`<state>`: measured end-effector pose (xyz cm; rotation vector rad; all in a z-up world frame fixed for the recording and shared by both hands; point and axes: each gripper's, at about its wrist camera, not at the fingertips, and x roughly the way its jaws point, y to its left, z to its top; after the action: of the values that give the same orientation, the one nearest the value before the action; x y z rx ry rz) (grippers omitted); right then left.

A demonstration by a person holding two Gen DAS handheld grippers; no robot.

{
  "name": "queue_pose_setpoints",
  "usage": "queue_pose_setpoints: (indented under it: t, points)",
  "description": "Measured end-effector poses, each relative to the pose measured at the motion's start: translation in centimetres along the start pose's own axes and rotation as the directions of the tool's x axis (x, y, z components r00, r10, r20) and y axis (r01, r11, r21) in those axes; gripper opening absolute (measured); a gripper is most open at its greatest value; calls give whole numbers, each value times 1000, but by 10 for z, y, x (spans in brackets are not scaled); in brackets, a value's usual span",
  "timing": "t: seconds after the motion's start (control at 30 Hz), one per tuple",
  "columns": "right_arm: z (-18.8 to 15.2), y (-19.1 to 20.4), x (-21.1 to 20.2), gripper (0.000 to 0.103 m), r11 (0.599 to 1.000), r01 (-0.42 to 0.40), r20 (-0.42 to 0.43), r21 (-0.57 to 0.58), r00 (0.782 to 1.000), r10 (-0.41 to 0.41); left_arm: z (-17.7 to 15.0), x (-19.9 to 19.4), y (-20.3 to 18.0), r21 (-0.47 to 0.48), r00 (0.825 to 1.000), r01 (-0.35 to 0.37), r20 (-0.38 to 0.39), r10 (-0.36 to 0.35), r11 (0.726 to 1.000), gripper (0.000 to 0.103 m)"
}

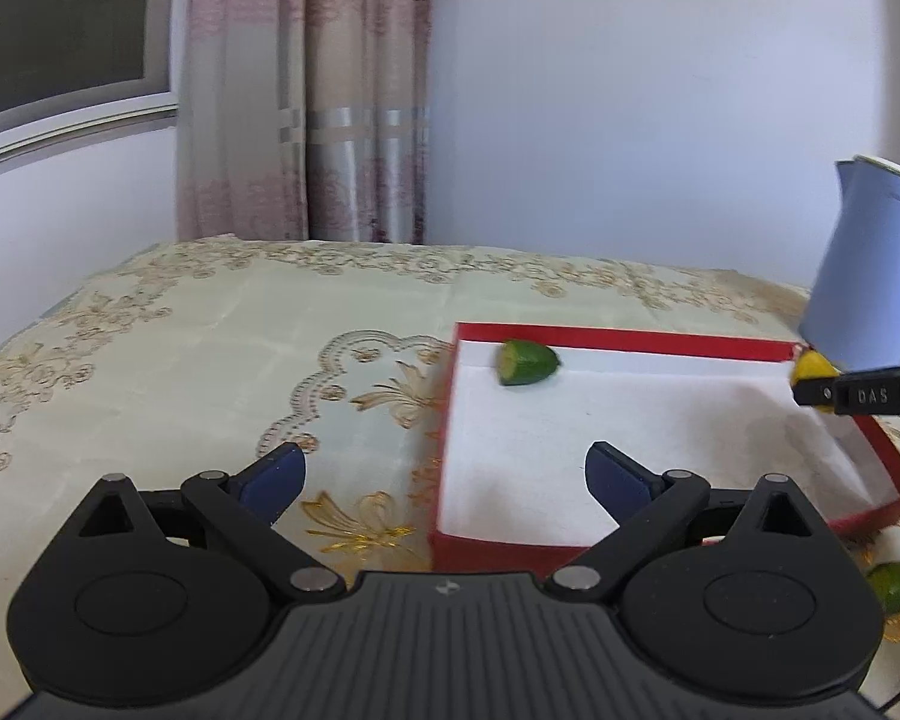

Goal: Organize fruits
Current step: 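Carry the yellow papaya chunk into the red tray and open the right gripper, then lift both open grippers away from the tray toward the remaining fruit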

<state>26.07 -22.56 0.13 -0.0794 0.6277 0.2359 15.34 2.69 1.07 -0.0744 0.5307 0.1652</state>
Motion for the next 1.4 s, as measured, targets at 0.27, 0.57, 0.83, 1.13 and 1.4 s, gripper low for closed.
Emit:
queue_pose_setpoints:
  t: [0.27, 0.57, 0.83, 1.13, 1.4]
  points:
    - [0, -4, 15, 32, 1000, 19, -30, 2, 999, -19, 1, 5, 2, 20, 1000, -11, -24, 11, 1000, 101]
    - [-3, -7, 19, 47, 999, 45, -30, 17, 999, -45, 1, 9, 3, 21, 999, -8, -37, 9, 1000, 101]
    - [-3, -7, -3, 50, 998, 46, 17, 30, 999, -47, -1, 11, 1, 33, 999, 3, -48, -1, 999, 101]
    - [-29, 3, -112, 87, 994, -11, 258, 106, 966, -17, -3, 11, -1, 43, 999, 10, -51, -8, 999, 101]
    - [-74, 10, -182, 103, 985, -35, 373, 167, 928, -30, -3, 9, -4, 34, 997, 23, -70, -20, 999, 101]
